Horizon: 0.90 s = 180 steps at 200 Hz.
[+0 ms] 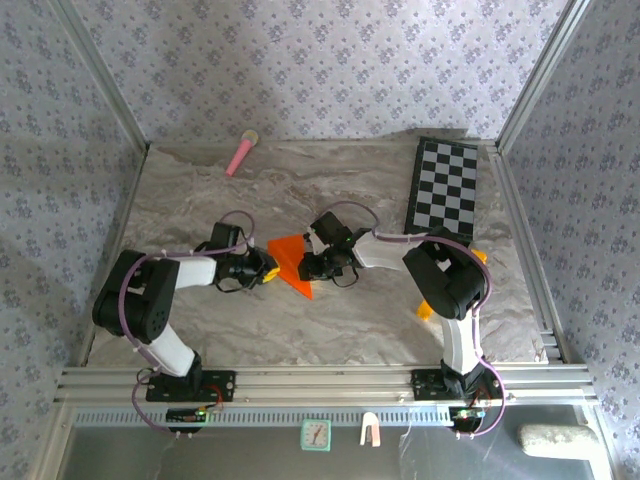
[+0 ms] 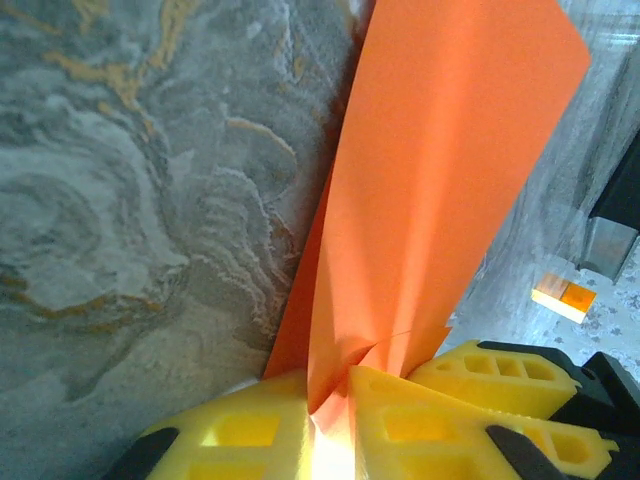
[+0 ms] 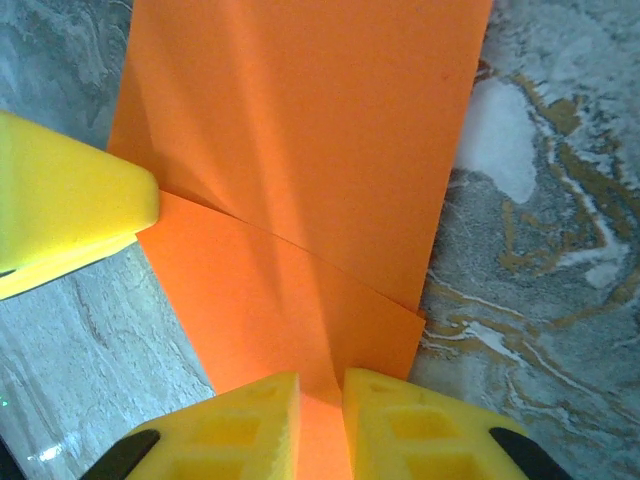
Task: Fold a paper plane with a square sheet of paper (pick it up from the middle)
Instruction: Third fold the triangle at the center of the table.
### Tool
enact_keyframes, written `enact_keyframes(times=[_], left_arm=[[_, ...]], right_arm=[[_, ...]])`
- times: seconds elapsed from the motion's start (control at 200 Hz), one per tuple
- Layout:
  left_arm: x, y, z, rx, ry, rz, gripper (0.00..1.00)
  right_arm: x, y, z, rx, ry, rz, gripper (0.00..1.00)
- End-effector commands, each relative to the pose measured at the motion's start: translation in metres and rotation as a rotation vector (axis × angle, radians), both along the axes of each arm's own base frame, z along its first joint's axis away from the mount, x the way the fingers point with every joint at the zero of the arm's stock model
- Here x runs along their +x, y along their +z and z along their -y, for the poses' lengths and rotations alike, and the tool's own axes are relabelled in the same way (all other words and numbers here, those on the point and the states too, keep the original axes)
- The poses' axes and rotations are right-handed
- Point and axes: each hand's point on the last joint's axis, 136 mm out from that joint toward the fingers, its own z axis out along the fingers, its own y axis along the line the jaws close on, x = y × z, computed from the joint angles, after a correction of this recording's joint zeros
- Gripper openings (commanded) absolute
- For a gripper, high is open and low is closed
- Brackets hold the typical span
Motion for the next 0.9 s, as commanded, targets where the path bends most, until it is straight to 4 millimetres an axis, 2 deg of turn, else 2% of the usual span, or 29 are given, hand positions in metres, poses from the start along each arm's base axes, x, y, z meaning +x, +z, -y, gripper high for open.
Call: enact_keyframes(times=[0.0,0.09,0.205,0.275,0.37,0.455,0.545,0.685,0.895], left_arm=[[0.010,0.008,0.005,-0.028,-0.010,0.021,0.14],[0.010,0.007,0.005,-0.025,-0.009,0.016,0.10],[0.010,0.008,0.004,-0.019,0.003,0.007,0.07],[0.009,0.012,0.003,-0.012,0.013,0.004,0.06],[0.008,0.017,0.003,0.017,0.026,-0.011,0.06],[0.005,0.020,0.002,0.061,0.036,-0.035,0.06],[0.003,0.023,0.003,0.085,0.056,-0.061,0.06],[0.002,0.024,0.003,0.106,0.096,-0.099,0.05],[0.003,0.028,0.004,0.095,0.139,-0.115,0.06]], right_arm=[[-0.004,-0.015,0.011,-0.053,0.029,0.007,0.24],[-0.001,-0.005,0.008,-0.035,0.053,0.044,0.26],[0.006,0.019,0.005,-0.013,0.075,0.134,0.29],[0.010,0.033,0.009,-0.022,0.078,0.206,0.33],[0.013,0.043,0.019,-0.078,0.070,0.309,0.38],[0.013,0.044,0.030,-0.172,0.068,0.414,0.38],[0.007,0.048,0.031,-0.251,0.081,0.510,0.38],[-0.010,0.048,0.017,-0.309,0.136,0.603,0.38],[-0.024,0.031,-0.004,-0.357,0.200,0.615,0.38]])
